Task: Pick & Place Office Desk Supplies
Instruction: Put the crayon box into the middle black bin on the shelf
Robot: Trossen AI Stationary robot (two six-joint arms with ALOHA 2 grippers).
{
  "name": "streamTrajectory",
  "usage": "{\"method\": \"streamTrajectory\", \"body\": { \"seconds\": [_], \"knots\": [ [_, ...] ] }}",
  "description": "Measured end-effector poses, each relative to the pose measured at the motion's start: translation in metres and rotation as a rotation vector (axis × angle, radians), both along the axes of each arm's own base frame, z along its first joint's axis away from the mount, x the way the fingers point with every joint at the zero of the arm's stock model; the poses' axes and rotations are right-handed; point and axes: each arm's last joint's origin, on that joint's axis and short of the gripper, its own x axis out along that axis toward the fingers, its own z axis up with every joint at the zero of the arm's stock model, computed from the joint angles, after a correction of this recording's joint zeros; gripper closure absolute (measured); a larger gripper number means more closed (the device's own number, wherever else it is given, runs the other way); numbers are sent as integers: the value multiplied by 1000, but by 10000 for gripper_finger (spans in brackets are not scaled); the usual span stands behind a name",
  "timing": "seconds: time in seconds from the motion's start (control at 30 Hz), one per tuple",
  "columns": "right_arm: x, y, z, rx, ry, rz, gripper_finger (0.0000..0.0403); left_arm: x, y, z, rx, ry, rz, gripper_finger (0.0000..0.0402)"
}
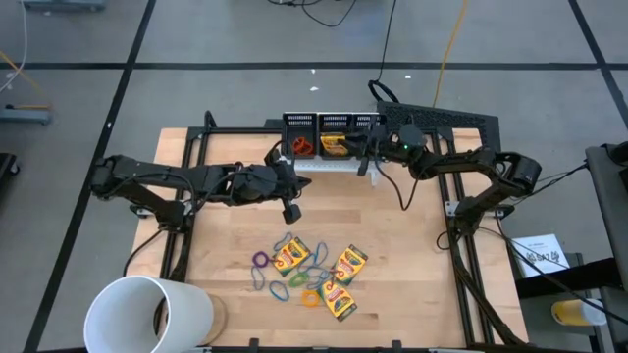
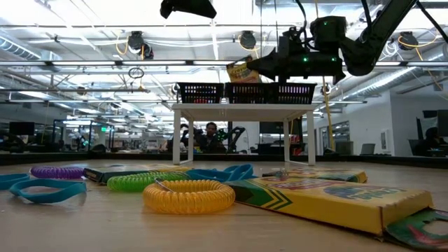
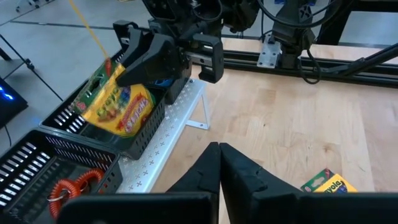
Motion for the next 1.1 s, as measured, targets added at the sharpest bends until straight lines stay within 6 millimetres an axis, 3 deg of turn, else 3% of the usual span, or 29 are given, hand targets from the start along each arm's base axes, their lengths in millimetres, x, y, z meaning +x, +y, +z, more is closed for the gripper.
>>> {"method": "streamTrajectory", "body": {
  "seconds": [0.17, 0.4, 0.6, 0.93, 1.1],
  "knots": [
    [1, 1, -1, -35, 22, 0, 333, 0, 0, 0, -1, -1, 0, 378],
    [1, 1, -2, -47, 32, -1, 306, 0, 0, 0, 0, 0, 0, 398],
    [1, 1, -2, -106, 44, -10, 286, 0, 0, 0, -3, -2, 2, 377],
    [9, 15, 1, -340, 61, -81, 260, 0, 0, 0, -4, -2, 2, 397],
    [13, 23, 7, -457, 43, -171, 251, 0, 0, 0, -10, -5, 5, 383]
  ]
}}
